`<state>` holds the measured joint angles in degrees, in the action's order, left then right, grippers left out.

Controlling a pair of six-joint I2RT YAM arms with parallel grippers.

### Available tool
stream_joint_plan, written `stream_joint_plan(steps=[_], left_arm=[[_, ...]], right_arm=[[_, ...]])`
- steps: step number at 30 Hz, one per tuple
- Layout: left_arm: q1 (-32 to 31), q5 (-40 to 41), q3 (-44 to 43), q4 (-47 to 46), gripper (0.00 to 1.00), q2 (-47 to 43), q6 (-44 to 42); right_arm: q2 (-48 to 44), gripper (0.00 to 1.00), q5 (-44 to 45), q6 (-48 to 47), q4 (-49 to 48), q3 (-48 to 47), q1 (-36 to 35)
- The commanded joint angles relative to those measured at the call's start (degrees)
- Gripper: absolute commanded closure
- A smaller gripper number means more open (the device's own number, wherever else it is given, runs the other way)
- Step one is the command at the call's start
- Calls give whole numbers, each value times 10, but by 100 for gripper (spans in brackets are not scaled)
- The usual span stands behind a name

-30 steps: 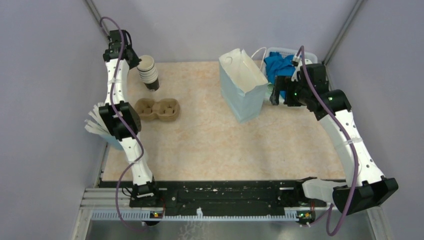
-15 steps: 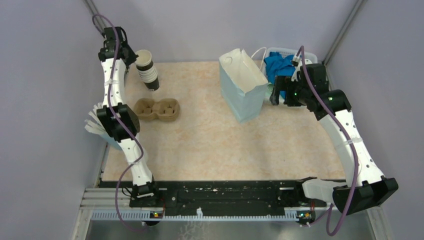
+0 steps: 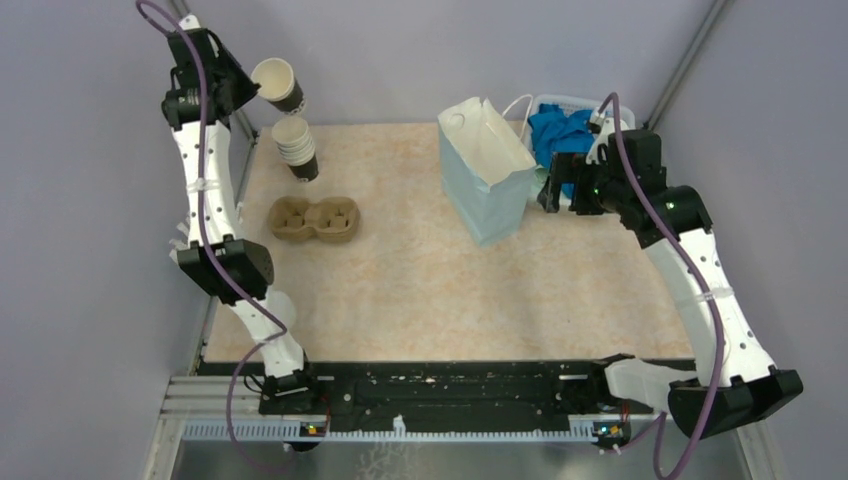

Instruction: Pack the takeout coffee

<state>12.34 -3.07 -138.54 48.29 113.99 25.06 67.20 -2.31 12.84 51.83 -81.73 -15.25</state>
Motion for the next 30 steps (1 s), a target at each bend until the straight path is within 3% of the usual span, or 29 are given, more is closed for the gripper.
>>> stream_joint_plan(steps=[1, 4, 7, 13, 18, 23, 30], left_arm=[[-31, -55, 35, -4, 100, -74, -5], [-152, 17, 64, 30, 100, -102, -76], [-242, 61, 177, 30, 100, -161, -96], [-423, 84, 498, -64, 100, -331, -31], [-588, 150, 668, -136, 100, -410, 56], [-675, 208, 706, -179, 100, -376, 70], [-677, 250, 730, -235, 100, -323, 74]], right_arm=[[-32, 1, -25, 12, -16, -7, 1], [-46, 1, -37, 18, -15, 6, 2], [-63, 1, -49, 26, -6, 19, 1], [-107, 1, -42, 16, 32, 34, 1], [-153, 1, -13, 9, 61, 48, 1], [-182, 1, -32, 27, 93, 52, 1], [-205, 1, -45, 23, 146, 36, 1]])
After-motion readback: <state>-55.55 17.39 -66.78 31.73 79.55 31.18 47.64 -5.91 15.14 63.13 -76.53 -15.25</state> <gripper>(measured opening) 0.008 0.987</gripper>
